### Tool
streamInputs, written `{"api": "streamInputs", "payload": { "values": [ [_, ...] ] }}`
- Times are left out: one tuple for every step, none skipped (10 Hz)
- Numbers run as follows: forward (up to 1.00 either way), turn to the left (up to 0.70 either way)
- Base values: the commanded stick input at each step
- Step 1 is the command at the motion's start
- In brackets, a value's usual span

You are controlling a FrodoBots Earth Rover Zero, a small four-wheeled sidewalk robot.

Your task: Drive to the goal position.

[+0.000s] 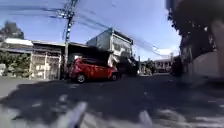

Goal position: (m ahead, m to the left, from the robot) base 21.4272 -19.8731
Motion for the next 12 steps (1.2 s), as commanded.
{"api": "streamInputs", "payload": {
  "values": [
    [0.7, -0.35],
    [0.7, -0.35],
    [0.7, -0.35],
    [0.7, -0.35],
    [0.7, -0.35],
    [0.7, -0.35],
    [0.7, -0.35],
    [0.7, -0.35],
    [0.7, -0.35],
    [0.7, -0.12],
    [0.7, 0.0],
    [0.7, 0.0]
  ]
}}
